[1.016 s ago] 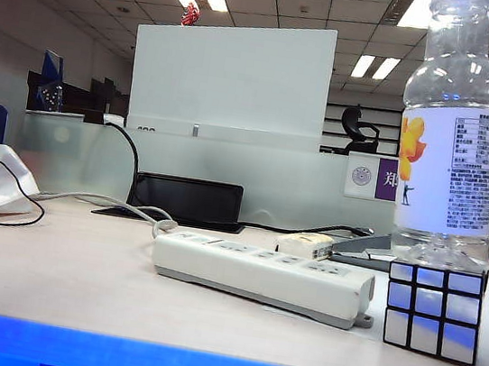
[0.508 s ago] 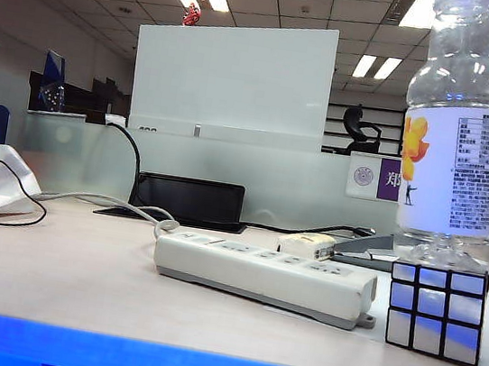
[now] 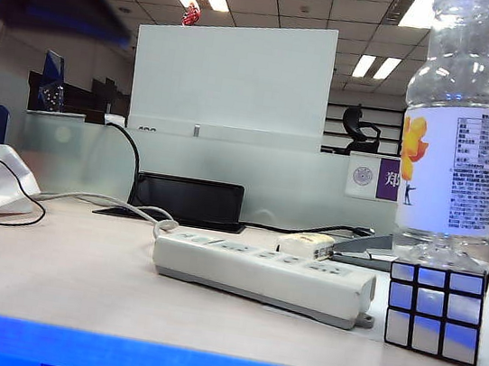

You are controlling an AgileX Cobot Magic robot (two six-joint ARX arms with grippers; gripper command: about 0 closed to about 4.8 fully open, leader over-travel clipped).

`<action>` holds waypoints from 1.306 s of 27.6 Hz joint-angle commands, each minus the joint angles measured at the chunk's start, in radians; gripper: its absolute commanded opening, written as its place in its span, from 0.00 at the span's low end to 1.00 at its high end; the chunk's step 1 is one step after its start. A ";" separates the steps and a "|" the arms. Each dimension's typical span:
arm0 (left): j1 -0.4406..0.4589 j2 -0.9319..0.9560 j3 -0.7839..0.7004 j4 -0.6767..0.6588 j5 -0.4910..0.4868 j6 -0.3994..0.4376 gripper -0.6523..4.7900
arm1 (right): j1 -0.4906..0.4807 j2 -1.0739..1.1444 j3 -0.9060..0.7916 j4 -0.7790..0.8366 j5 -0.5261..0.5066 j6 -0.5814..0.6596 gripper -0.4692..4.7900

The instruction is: Press the button on the power strip.

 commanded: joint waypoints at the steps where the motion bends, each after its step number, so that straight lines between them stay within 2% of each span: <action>1: -0.069 0.072 0.018 -0.030 -0.086 0.074 0.11 | 0.001 0.002 0.058 0.011 -0.027 -0.021 0.09; 3: -0.086 0.123 0.019 -0.027 -0.140 0.092 0.11 | 0.001 0.014 0.086 0.000 -0.109 -0.020 0.09; 7: -0.099 0.212 0.021 0.029 -0.217 0.134 0.11 | 0.002 0.061 0.091 -0.068 -0.197 -0.052 0.09; 13: -0.150 0.333 0.074 0.140 -0.240 0.170 0.11 | 0.002 0.149 0.091 -0.105 -0.180 -0.131 0.09; 20: -0.169 0.473 0.200 0.076 -0.251 0.223 0.11 | 0.002 0.168 0.091 -0.104 -0.174 -0.132 0.09; 24: -0.192 0.482 0.204 -0.027 -0.256 0.317 0.11 | 0.002 0.168 0.091 -0.098 -0.174 -0.134 0.09; 31: -0.235 0.492 0.204 0.057 -0.264 0.357 0.11 | 0.002 0.168 0.091 -0.081 -0.174 -0.136 0.09; 36: -0.244 0.516 0.204 0.054 -0.298 0.380 0.11 | 0.002 0.168 0.091 -0.081 -0.174 -0.135 0.09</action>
